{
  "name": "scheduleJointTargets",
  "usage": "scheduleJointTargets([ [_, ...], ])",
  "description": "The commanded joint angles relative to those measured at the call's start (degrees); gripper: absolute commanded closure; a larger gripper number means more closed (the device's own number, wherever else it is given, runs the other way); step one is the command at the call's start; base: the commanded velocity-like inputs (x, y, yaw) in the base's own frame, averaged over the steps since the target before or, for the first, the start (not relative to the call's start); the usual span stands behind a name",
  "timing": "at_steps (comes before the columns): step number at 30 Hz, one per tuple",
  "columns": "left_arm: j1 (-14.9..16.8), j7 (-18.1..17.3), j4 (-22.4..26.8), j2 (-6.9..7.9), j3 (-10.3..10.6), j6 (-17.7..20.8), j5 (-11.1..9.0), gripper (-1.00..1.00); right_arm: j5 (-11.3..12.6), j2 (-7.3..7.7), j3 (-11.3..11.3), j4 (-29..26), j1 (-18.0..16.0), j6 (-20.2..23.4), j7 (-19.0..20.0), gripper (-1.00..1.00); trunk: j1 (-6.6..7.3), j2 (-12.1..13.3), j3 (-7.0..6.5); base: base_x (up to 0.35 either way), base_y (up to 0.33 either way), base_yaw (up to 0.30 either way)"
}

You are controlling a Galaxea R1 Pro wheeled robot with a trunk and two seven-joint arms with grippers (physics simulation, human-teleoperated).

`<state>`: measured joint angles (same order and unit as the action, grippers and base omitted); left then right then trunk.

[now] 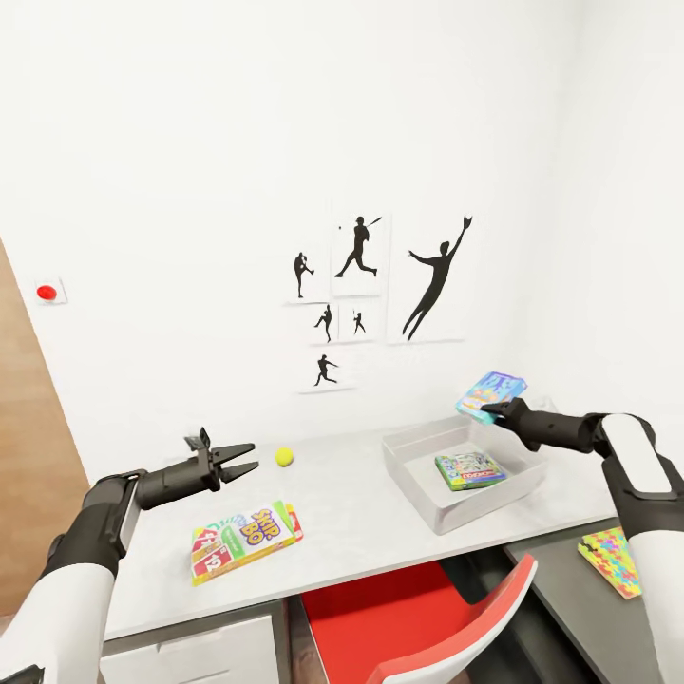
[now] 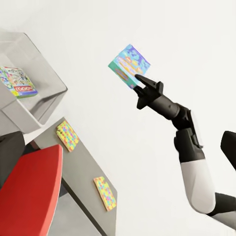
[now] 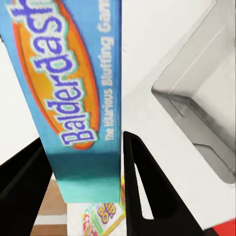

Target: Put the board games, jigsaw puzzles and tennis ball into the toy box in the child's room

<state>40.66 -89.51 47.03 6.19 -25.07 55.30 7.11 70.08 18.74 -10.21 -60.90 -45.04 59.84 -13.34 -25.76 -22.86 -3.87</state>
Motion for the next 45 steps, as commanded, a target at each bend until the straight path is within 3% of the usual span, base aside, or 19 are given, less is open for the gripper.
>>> scheduleJointTargets([
  [1,0.0,-0.5,0.0,-0.04,-0.2,0.6,0.6,-1.00,1.3,0.22,0.4,0.5,-0.3,0.2,-0.8,1.00,-0.02,-0.1,0.02,0.000,0.000,0.000],
  [6,0.0,-0.5,0.0,-0.04,-0.1,0.6,0.6,-1.00,6.6,1.13,2.1,2.0,-1.0,0.2,-1.5,1.00,-0.02,-0.1,0.02,0.000,0.000,0.000],
  [8,0.0,-0.5,0.0,-0.04,-0.1,0.6,0.6,-1.00,7.6,1.24,2.3,2.0,-1.0,0.2,-1.6,1.00,-0.02,-0.1,0.02,0.000,0.000,0.000],
  [11,0.0,-0.5,0.0,-0.04,-0.1,0.6,0.6,-1.00,8.3,1.49,2.4,2.2,-1.1,0.2,-1.7,1.00,-0.02,-0.1,0.02,0.000,0.000,0.000],
  [12,0.0,-0.5,0.0,-0.04,-0.1,0.6,0.6,-1.00,8.6,2.48,2.4,2.2,-1.0,0.2,-1.8,1.00,-0.02,-0.1,0.02,0.000,0.000,0.000],
  [19,0.0,-0.5,0.0,-0.37,-0.1,0.5,0.6,-1.00,8.8,4.45,2.4,2.4,-1.5,0.2,-2.1,1.00,-0.02,-0.1,0.02,0.000,0.000,0.000],
  [22,0.0,-0.5,0.0,-0.56,-0.1,0.6,0.6,-1.00,8.8,5.62,3.6,3.3,-3.3,0.2,-3.5,1.00,-0.02,-0.1,0.02,0.000,0.000,0.000],
  [24,0.0,-0.5,0.0,-0.61,-0.1,0.6,0.6,-1.00,8.8,6.12,5.5,5.6,-5.4,0.2,-4.3,1.00,-0.02,-0.1,0.02,0.000,0.000,0.000],
  [28,0.0,-0.5,0.0,-0.62,0.0,0.6,0.6,-1.00,8.9,6.78,13.2,12.5,-11.6,0.2,-5.0,1.00,-0.02,-0.1,0.02,0.000,0.000,0.000],
  [29,0.0,-0.5,0.0,-0.61,0.0,0.6,0.6,-1.00,8.9,6.79,14.4,13.4,-12.5,0.2,-5.1,1.00,-0.02,-0.1,0.02,0.000,0.000,0.000],
  [31,0.0,-0.5,0.0,-0.63,0.0,0.6,0.6,-1.00,8.9,6.58,19.1,17.7,-16.4,0.2,-5.1,1.00,-0.02,-0.1,0.02,0.000,0.000,0.000],
  [36,0.0,-0.5,0.0,-0.65,0.0,0.6,0.6,-1.00,8.9,6.01,26.5,28.5,-23.5,0.2,-5.2,1.00,-0.02,-0.1,0.02,0.000,0.000,0.000],
  [40,0.0,-0.5,0.0,-0.66,0.0,0.6,0.6,-1.00,8.8,5.71,32.6,34.6,-26.7,0.2,-5.1,1.00,-0.02,-0.1,0.02,0.000,0.000,0.000],
  [42,0.0,-0.5,0.0,-0.66,0.0,0.6,0.6,-1.00,8.8,5.67,34.5,35.7,-27.2,0.2,-5.1,1.00,-0.02,-0.1,0.02,0.000,0.000,0.000],
  [45,0.0,-0.5,0.0,-0.65,0.1,0.6,0.6,-1.00,8.9,5.85,39.5,36.9,-27.8,0.2,-4.8,1.00,-0.02,-0.1,0.02,0.000,0.000,0.000],
])
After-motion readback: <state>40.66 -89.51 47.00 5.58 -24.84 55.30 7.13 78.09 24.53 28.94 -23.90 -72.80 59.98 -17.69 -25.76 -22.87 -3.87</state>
